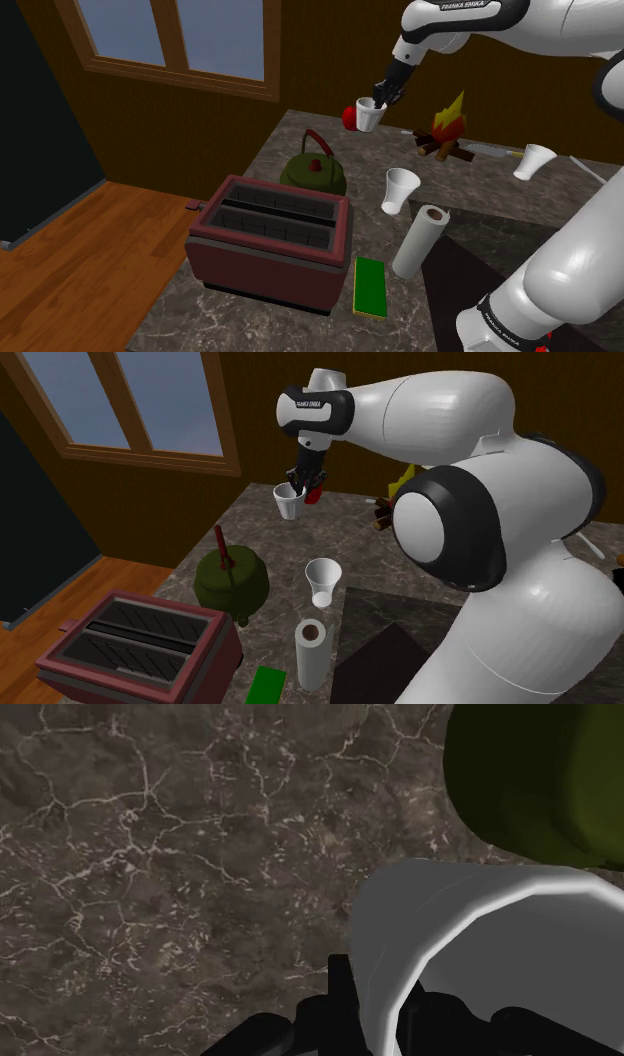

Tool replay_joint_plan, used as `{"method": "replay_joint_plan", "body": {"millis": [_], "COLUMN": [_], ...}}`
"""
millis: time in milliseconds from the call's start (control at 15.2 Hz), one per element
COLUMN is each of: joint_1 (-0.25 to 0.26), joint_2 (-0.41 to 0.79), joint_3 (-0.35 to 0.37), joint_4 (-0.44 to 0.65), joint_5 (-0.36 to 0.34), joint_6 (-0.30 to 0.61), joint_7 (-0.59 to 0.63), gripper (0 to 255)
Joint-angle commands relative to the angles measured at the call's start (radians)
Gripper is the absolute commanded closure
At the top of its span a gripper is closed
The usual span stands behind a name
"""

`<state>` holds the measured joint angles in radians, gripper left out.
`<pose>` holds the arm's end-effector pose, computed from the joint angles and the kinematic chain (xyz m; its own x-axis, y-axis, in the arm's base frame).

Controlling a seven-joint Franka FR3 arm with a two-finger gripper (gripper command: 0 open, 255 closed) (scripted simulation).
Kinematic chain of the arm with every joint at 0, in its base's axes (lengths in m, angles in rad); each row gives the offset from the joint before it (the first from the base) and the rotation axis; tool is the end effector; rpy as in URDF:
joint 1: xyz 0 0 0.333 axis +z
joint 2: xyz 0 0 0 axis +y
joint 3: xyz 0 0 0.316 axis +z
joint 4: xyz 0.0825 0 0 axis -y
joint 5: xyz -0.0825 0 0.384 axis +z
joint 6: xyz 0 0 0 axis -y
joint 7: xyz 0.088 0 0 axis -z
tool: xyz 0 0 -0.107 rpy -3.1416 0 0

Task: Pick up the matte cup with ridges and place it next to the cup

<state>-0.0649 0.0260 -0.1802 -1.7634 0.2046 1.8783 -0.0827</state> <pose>0.5674 -0.1251 0.5469 0.9700 -0.2219 0.0990 -0.2010 -0.9617 -0.1862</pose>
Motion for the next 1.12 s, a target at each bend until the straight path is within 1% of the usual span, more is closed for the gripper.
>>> {"method": "replay_joint_plan", "body": {"millis": [0,528,1056], "joint_1": [-0.016,-0.089,-0.169], "joint_2": [-0.05,-0.208,-0.316], "joint_3": [-0.016,-0.096,-0.196], "joint_4": [-0.056,-0.221,-0.308], "joint_5": [-0.006,-0.042,-0.095], "joint_6": [0.001,-0.015,-0.057], "joint_7": [-0.032,-0.172,-0.325], "gripper": [255,255,255]}}
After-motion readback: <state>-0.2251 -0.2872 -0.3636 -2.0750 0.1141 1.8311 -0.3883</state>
